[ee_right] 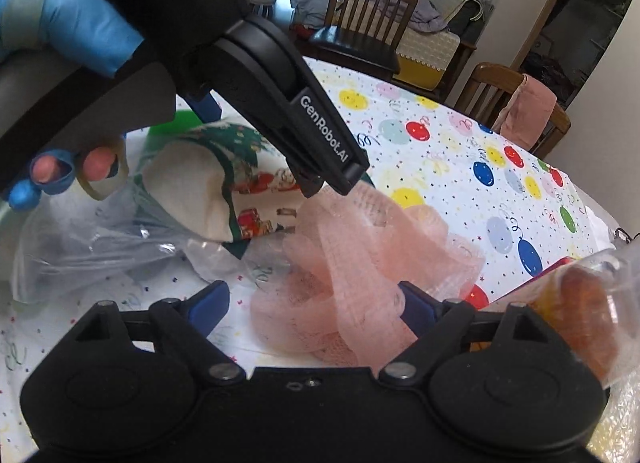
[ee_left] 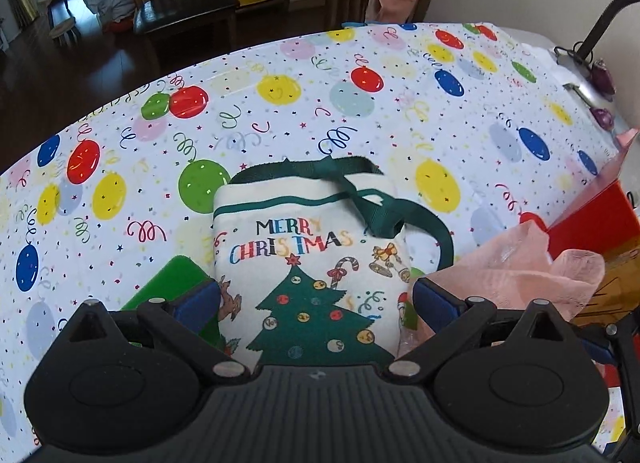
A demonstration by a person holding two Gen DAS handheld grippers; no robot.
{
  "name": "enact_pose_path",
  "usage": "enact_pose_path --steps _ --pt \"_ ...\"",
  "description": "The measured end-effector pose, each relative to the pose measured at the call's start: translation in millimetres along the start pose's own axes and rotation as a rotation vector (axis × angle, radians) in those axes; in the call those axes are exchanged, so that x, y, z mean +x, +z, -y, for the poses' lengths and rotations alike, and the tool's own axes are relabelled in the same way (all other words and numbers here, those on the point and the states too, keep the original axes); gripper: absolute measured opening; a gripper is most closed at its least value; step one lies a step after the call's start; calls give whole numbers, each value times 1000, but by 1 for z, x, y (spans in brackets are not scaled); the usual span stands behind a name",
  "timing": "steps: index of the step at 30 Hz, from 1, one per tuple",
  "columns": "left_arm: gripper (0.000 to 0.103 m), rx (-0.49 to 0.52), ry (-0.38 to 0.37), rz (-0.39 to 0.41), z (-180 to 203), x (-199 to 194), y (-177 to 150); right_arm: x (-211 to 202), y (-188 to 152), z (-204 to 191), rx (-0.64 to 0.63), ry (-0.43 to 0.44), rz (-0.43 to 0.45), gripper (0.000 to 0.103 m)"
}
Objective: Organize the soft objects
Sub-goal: 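Grasp the Merry Christmas bag with the left tool while the right tool grasps the pink mesh pouf, then lift the Christmas bag and pink pouf and carry both over the red box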
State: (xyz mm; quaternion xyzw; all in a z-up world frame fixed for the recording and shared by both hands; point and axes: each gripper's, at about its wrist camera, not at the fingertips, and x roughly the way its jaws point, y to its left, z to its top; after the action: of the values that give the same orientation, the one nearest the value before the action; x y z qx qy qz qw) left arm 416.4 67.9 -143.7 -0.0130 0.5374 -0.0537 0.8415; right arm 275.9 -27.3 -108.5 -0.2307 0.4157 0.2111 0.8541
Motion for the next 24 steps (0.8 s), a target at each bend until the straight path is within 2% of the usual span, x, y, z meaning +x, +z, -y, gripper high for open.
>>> enact_pose_path --steps 8,10,16,19,24 --pt "101 -24 12 9 -3 6 -3 11 -5 -2 5 -12 -22 75" --pt "94 -23 14 18 -3 5 -5 11 -7 0 11 -16 -20 69" --pt "63 -56 19 25 -7 1 -7 7 -9 4 34 -23 -2 51" --pt "51 -71 23 36 -9 -3 -8 3 -9 9 63 -18 4 43" --pt "40 -104 8 63 -12 -13 -10 -7 -9 17 100 -12 26 26"
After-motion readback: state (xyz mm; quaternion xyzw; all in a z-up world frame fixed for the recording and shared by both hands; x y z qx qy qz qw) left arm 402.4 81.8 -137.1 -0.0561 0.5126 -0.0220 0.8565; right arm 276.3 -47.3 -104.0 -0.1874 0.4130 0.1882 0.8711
